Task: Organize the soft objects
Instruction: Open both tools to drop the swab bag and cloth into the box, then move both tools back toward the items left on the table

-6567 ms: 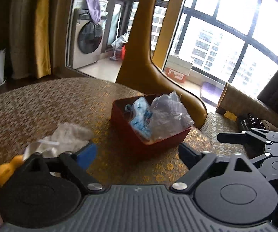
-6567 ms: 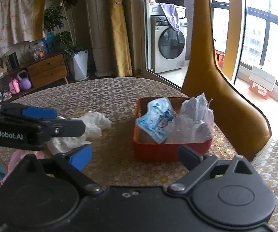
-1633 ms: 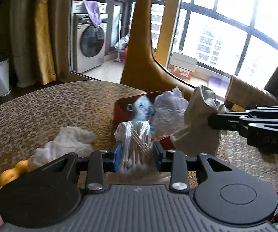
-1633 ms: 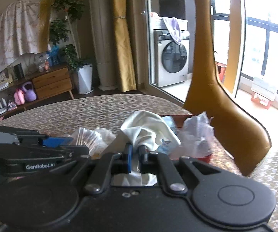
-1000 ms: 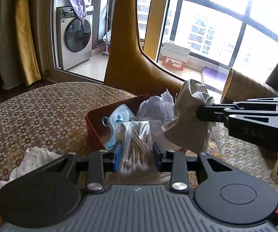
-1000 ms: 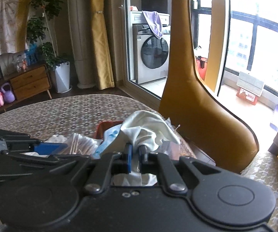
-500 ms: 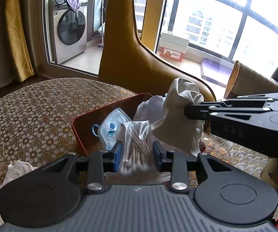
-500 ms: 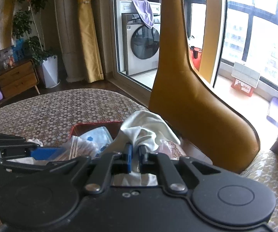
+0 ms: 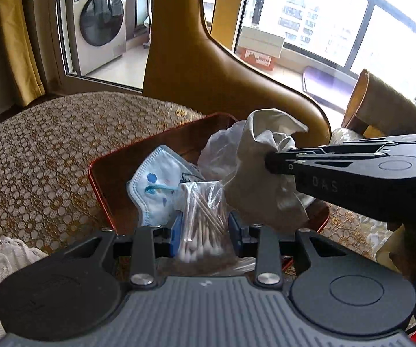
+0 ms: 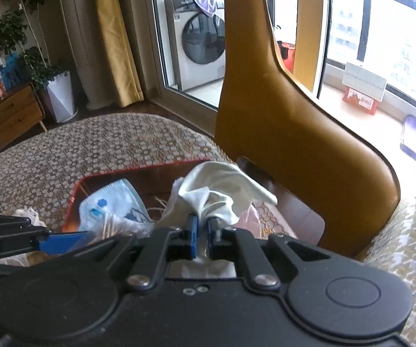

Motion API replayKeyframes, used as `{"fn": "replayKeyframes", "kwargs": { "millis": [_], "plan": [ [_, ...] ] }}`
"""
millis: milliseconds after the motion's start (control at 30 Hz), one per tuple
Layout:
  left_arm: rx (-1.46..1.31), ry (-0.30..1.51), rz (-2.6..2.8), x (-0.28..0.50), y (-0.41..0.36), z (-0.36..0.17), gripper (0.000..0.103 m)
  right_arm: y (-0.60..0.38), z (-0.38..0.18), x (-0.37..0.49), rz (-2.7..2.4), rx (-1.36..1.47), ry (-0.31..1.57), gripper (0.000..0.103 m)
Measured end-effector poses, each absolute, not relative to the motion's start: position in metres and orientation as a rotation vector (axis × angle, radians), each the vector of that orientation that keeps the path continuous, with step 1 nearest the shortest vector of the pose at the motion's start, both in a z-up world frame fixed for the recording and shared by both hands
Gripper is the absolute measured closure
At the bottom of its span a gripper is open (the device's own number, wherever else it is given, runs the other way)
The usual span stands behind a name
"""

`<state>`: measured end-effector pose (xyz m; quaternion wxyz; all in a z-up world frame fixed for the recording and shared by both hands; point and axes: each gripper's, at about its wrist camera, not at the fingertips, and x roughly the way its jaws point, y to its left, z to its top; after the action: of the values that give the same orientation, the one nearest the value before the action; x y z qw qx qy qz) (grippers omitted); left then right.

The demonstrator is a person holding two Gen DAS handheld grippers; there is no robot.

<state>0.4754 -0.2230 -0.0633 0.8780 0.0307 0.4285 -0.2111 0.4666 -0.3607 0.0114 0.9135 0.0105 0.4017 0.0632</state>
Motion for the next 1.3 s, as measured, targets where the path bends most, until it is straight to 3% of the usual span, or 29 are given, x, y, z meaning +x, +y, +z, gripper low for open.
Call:
{"fn": "replayKeyframes", "kwargs": {
  "millis": [467,533,600,633,1067,1200,1300],
  "plan": [
    [0.131,0.912,-0.433,0.469,-0.229,-0.08,0.067,-0.354,-0.003,0.461,0.134,0.004,0.862,0.084],
    [0.132,0.913,-0.428,0.466,-0.229,-0.081,0.059,-0.353,-0.003,0.459,0.141,0.004,0.868,0.082],
    [0.129,0.904,-0.43,0.463,-0.228,-0.08,0.041,-0.352,-0.002,0.457,0.151,-0.005,0.869,0.076],
    [0.128,0.895,-0.433,0.462,-0.228,-0.079,0.04,-0.351,-0.001,0.456,0.157,-0.012,0.867,0.072],
    [0.078,0.823,-0.444,0.432,-0.207,-0.053,0.04,-0.351,0.028,0.427,0.183,0.007,0.813,0.053],
    [0.07,0.797,-0.441,0.419,-0.199,-0.04,0.04,-0.352,0.042,0.412,0.19,0.022,0.787,0.041],
    [0.076,0.774,-0.443,0.407,-0.193,-0.03,0.04,-0.351,0.051,0.401,0.197,0.025,0.77,0.039]
  ]
}}
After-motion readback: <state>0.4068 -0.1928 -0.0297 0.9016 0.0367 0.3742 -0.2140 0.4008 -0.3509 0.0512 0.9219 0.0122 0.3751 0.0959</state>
